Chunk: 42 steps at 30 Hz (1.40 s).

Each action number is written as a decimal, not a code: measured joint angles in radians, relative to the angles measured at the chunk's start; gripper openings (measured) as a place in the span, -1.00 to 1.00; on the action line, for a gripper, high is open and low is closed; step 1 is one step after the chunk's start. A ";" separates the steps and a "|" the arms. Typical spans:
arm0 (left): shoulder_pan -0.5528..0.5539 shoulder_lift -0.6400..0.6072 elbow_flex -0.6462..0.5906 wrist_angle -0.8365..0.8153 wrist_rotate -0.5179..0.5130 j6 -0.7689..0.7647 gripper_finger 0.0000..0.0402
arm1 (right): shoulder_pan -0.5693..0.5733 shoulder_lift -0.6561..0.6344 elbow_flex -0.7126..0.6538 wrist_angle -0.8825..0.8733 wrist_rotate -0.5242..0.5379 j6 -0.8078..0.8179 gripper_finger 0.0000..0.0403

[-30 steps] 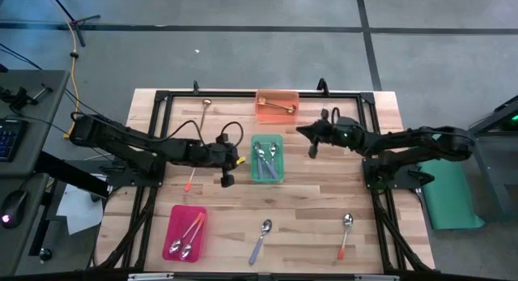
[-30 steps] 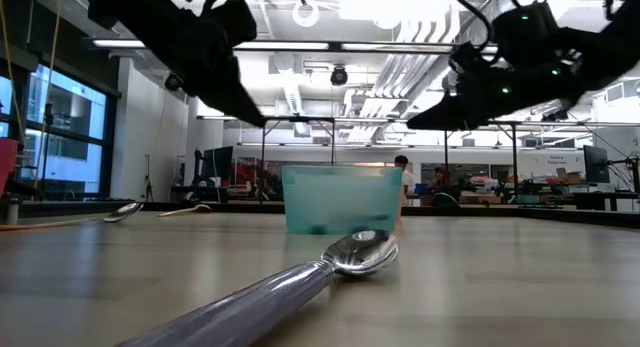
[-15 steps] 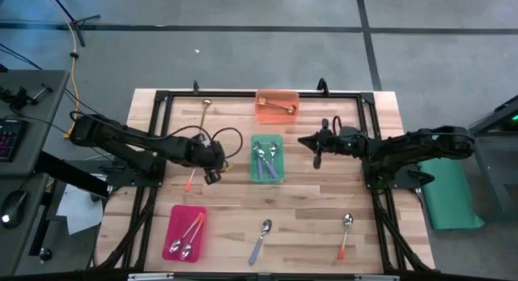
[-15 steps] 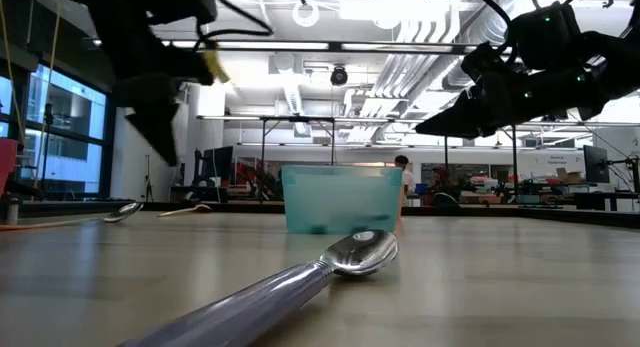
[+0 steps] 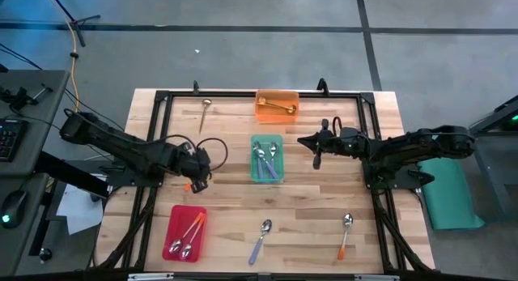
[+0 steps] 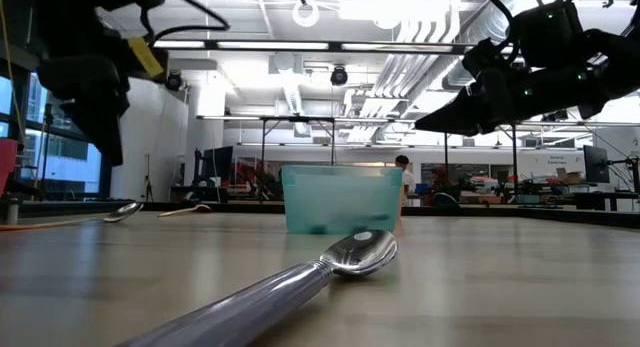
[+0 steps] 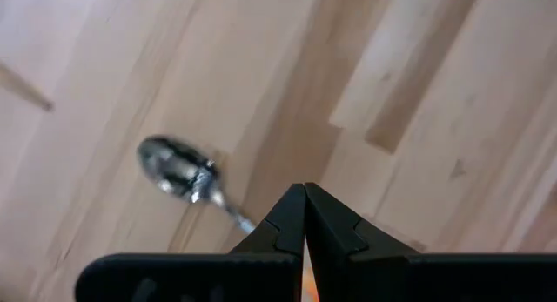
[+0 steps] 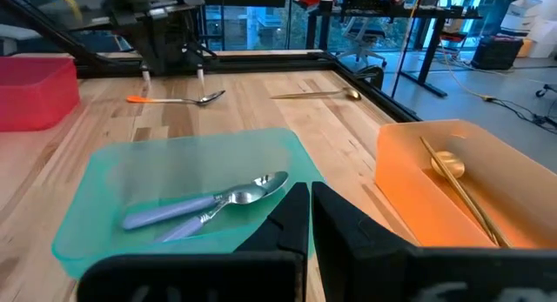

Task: Sort silverware by color (type)
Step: Put the orange spoon into the red bin

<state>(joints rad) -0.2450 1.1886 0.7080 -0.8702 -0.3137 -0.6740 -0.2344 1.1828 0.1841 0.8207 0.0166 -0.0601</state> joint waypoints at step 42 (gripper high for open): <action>0.320 -0.026 -0.287 0.187 0.234 0.009 -0.96 | 0.000 0.000 0.001 -0.039 -0.001 -0.007 -1.00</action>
<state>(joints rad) 0.0752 1.1623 0.4213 -0.6834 -0.0795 -0.6648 -0.2348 1.1831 0.1852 0.7814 0.0154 -0.0669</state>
